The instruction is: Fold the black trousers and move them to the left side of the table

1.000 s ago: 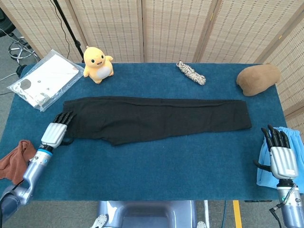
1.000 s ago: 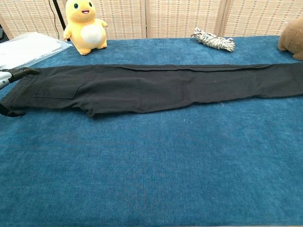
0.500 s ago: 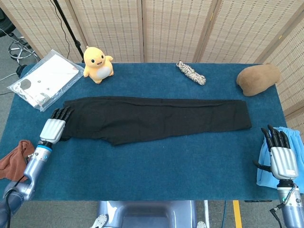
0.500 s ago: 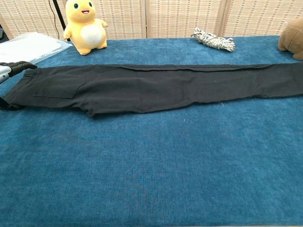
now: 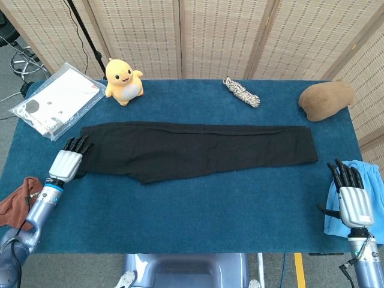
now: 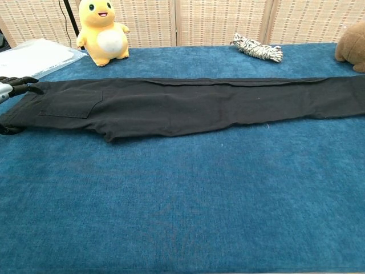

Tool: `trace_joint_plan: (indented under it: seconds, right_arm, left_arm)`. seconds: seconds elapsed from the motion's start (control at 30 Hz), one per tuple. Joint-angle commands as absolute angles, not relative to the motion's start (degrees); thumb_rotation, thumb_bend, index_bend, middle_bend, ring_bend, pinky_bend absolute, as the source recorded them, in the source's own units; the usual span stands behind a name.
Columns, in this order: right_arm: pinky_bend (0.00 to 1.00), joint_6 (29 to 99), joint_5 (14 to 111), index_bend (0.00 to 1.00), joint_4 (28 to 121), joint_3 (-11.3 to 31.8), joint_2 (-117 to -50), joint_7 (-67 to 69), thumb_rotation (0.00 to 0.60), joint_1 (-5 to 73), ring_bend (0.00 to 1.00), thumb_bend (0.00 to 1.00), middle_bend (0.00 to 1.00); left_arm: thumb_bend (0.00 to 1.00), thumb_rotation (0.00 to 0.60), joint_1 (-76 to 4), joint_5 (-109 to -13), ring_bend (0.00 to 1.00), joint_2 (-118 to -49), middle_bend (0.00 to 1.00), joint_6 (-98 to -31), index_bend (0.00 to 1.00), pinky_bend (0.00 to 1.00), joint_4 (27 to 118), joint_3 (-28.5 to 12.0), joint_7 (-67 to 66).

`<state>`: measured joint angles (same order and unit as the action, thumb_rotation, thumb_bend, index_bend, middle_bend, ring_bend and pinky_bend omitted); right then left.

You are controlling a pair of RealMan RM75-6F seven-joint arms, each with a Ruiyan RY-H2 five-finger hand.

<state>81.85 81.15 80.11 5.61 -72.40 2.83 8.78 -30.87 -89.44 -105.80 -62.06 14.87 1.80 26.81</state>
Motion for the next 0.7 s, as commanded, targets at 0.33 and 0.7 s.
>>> trace_joint_plan:
  seconds: [0.33, 0.7]
  right_arm:
    - [0.0, 81.4, 81.2, 0.04, 81.1, 5.9, -72.0, 3.5, 0.6, 8.7, 0.0, 0.0, 0.0]
    - [0.0, 81.3, 81.5, 0.04, 81.7, 5.9, -71.7, 4.3, 0.6, 8.5, 0.0, 0.0, 0.0]
  left_arm:
    - [0.41, 0.6, -30.9, -90.2, 0.13, -107.3, 0.17, -62.7, 0.39, 0.19, 11.4, 2.5, 28.2]
    - [0.57, 0.6, -32.1, -89.0, 0.31, -108.1, 0.37, -64.2, 0.6, 0.29, 10.4, 0.9, 29.6]
